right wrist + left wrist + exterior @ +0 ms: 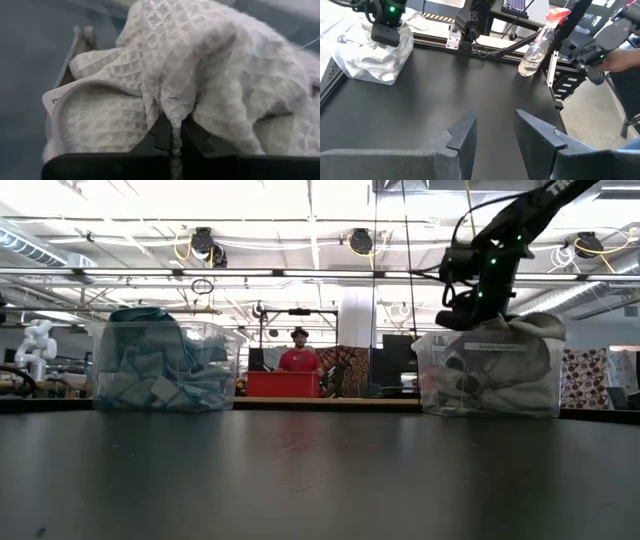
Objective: Sort microfiber towel by color & place in baskets
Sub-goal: Put the gray towel into the right transparent bin, then return to Home Position
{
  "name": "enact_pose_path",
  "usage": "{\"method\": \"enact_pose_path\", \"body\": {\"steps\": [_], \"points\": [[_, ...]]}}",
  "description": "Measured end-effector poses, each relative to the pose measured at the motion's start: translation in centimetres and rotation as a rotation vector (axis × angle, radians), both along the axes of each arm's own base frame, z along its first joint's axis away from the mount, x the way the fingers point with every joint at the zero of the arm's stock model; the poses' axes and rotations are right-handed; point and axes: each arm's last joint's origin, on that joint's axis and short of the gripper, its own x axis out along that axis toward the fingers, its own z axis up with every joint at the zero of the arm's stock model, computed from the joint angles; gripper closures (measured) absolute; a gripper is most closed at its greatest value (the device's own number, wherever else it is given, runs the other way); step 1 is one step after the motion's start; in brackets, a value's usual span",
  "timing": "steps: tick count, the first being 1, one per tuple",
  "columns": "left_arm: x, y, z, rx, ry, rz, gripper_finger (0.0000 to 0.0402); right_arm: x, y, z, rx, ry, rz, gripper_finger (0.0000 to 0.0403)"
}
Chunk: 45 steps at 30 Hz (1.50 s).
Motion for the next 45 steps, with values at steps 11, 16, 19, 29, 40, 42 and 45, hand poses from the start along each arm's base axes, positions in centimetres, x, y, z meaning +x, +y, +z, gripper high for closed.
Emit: {"method": "enact_pose_path", "body": {"steps": [11, 16, 19, 29, 40, 42, 45], "points": [[0.0, 0.0, 0.0, -0.015, 0.002, 0.01, 0.0264, 0.4, -0.9, -1.7, 0.101, -0.017, 0.014, 0.0399], [0.0, 0.0, 0.0, -0.015, 0.002, 0.01, 0.0264, 0.4, -0.9, -1.7, 0.103, -0.021, 0.013, 0.0399], [0.0, 0.0, 0.0, -0.015, 0.002, 0.01, 0.0264, 0.3, -0.7, -1.4, 0.104, -0.031, 0.016, 0.0398], [0.0, 0.0, 0.0, -0.015, 0.003, 0.009, 0.0264, -0.8, 0.5, 3.3, 0.0, -0.101, 0.009, 0.0311], [0.0, 0.0, 0.0, -0.009, 0.002, 0.007, 0.0264, -2.4, 3.3, 10.3, -0.158, -0.275, 0.07, 0.0206], [0.0, 0.0, 0.0, -0.009, 0.002, 0.007, 0.0264, -2.7, 3.9, 11.3, -0.19, -0.301, 0.079, 0.0197], [0.0, 0.0, 0.0, -0.009, 0.002, 0.007, 0.0264, -3.1, 4.8, 12.5, -0.22, -0.35, 0.104, 0.0188]]}}
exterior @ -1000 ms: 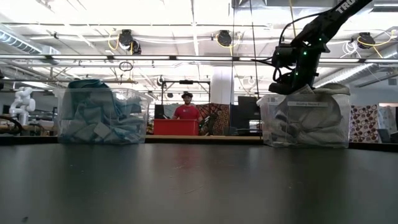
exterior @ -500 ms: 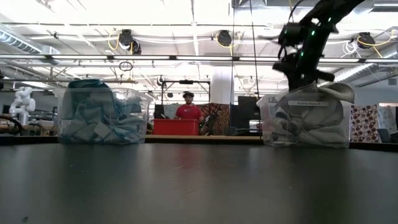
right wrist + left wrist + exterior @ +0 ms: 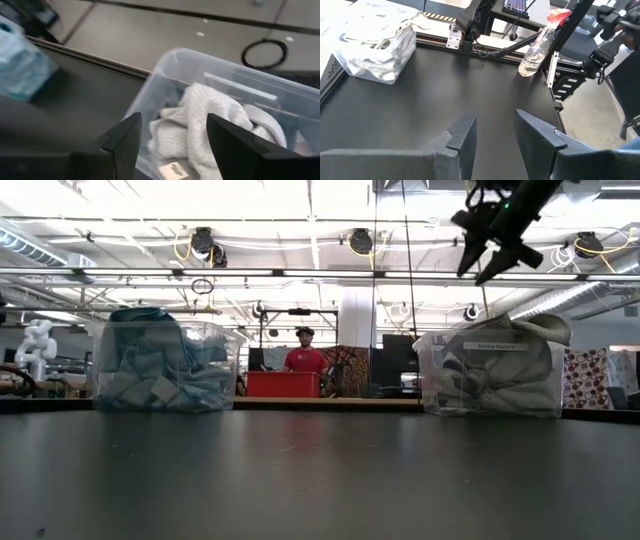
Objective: Sort microfiber towel by color & place in baskets
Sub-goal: Return to Home Position
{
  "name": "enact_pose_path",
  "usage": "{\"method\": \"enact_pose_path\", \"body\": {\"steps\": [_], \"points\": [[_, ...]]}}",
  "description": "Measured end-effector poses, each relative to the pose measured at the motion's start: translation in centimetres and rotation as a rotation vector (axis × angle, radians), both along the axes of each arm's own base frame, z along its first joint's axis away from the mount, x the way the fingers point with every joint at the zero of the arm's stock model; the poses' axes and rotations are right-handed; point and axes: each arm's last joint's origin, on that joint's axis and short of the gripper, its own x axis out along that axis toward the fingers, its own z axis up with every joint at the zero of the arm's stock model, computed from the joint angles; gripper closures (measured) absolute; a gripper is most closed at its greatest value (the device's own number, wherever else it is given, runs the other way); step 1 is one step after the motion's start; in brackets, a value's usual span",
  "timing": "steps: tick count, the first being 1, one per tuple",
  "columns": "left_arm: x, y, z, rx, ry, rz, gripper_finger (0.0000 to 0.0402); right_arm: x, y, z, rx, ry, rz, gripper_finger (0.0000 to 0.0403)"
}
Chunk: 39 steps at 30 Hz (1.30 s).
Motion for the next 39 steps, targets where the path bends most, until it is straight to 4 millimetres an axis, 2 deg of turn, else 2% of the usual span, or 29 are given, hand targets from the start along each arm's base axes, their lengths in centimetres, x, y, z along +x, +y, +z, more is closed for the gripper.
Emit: {"method": "enact_pose_path", "body": {"steps": [8, 14, 23, 28, 34, 39], "points": [[0.0, 0.2, 0.1, 0.05, -0.009, 0.033, 0.0264, -0.2, 2.0, 1.9, -0.065, -0.125, 0.117, 0.0186], [0.4, 0.2, 0.8, 0.082, -0.092, 0.033, 0.0264, -0.1, 3.2, 2.5, -0.089, -0.169, 0.231, 0.0186], [-0.2, 0.4, 0.9, 0.133, -0.089, 0.075, 0.0264, -1.4, 5.2, 3.3, -0.119, -0.196, 0.314, 0.0186], [-0.8, 0.5, 0.9, 0.167, -0.063, 0.114, 0.0264, -2.3, 6.1, 2.9, -0.049, -0.159, 0.297, 0.0186], [-1.1, 0.6, -0.2, 0.188, 0.022, 0.15, 0.0264, -2.8, 6.3, 1.5, 0.052, -0.01, 0.268, 0.0186], [-0.9, 0.7, -1.0, 0.168, 0.054, 0.167, 0.0264, -2.9, 6.4, 1.3, 0.067, 0.01, 0.283, 0.0186]]}}
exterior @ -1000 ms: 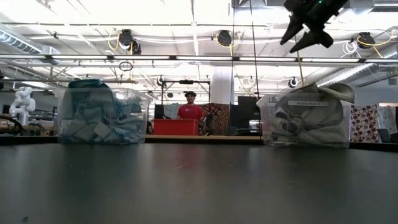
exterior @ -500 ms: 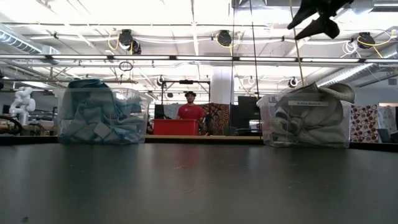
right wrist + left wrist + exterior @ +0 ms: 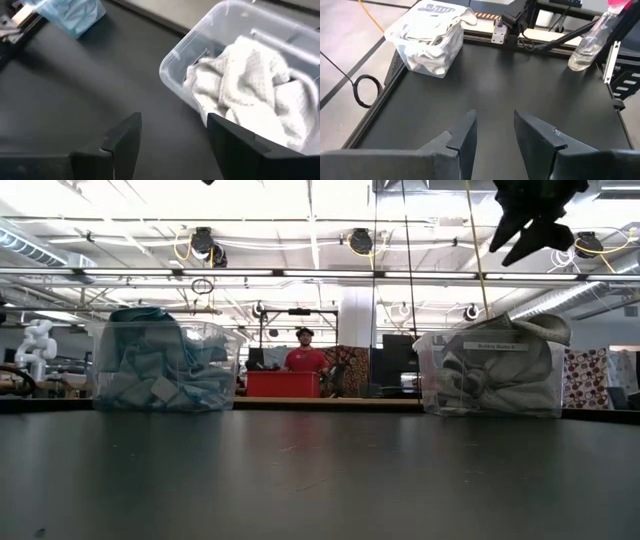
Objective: Sort microfiber towel by color & place in baskets
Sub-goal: Return to Home Position
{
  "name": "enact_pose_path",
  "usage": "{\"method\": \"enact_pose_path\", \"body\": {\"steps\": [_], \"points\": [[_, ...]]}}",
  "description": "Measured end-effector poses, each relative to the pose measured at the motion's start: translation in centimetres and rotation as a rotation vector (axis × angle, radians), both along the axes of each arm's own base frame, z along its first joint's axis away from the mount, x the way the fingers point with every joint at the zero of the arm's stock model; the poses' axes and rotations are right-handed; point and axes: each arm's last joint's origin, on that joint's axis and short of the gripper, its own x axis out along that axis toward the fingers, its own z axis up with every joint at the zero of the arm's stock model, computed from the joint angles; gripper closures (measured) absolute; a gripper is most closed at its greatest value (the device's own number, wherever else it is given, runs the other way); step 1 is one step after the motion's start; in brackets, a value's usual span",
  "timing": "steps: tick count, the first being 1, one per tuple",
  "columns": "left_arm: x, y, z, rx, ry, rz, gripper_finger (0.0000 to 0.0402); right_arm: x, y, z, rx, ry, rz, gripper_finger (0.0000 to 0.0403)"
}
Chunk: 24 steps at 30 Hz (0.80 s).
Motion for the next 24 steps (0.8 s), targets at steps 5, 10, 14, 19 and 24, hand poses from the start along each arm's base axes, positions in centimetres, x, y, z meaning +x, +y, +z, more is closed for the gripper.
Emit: {"method": "enact_pose_path", "body": {"steps": [5, 10, 14, 19, 24], "points": [[0.1, 0.0, -0.4, -0.03, 0.009, 0.021, 0.0264, -0.7, 0.6, -0.7, 0.066, 0.091, 0.021, 0.0186], [0.2, 0.0, -1.0, -0.045, 0.02, 0.03, 0.0264, -1.4, 0.9, -1.2, 0.072, 0.211, -0.005, 0.0186], [0.4, 0.0, -1.6, -0.062, 0.029, 0.04, 0.0264, -1.6, 1.1, -1.3, 0.073, 0.238, 0.004, 0.0186], [0.6, 0.1, -1.7, -0.066, 0.006, 0.043, 0.0264, -1.3, 1.7, -0.8, 0.06, 0.133, 0.095, 0.0186], [0.8, 0.1, -0.9, -0.049, -0.074, 0.033, 0.0264, -0.9, 2.2, 0.1, 0.004, 0.013, 0.15, 0.0186]]}}
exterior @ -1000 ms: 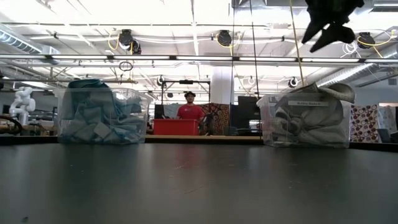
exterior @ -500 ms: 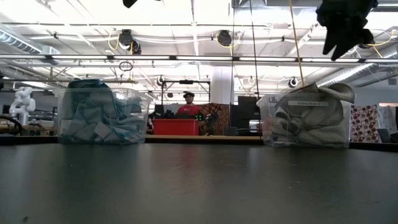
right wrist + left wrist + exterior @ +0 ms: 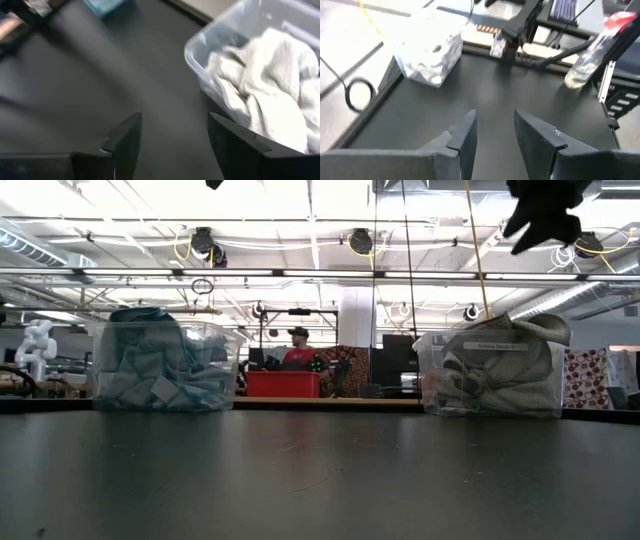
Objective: Sort microfiber towel by color & place in baskets
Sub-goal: Return to Home Position
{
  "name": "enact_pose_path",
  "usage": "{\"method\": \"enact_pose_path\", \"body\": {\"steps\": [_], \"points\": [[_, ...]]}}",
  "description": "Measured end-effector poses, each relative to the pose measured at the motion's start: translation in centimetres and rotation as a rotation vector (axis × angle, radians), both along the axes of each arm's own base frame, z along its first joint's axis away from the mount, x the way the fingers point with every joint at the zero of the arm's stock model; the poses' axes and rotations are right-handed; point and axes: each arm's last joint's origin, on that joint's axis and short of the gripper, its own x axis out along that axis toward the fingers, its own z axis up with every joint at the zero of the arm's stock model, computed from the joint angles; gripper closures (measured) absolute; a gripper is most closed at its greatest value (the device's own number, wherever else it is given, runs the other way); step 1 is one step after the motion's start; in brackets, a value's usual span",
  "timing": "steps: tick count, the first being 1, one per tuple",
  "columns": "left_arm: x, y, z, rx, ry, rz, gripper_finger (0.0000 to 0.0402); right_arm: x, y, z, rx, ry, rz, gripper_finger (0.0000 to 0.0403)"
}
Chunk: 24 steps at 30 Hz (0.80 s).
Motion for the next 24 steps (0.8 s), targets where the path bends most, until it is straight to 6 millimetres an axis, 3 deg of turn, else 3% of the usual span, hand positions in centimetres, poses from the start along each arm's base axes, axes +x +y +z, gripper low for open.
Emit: {"method": "enact_pose_path", "body": {"steps": [9, 24], "points": [[-1.9, 0.0, 1.4, 0.037, -0.07, 0.017, 0.0264, -2.2, 2.0, 1.7, -0.108, -0.191, 0.001, 0.0186], [-6.9, -0.3, 3.5, 0.087, -0.168, 0.005, 0.0264, -5.3, 4.6, 3.0, -0.103, -0.432, 0.041, 0.0186]]}}
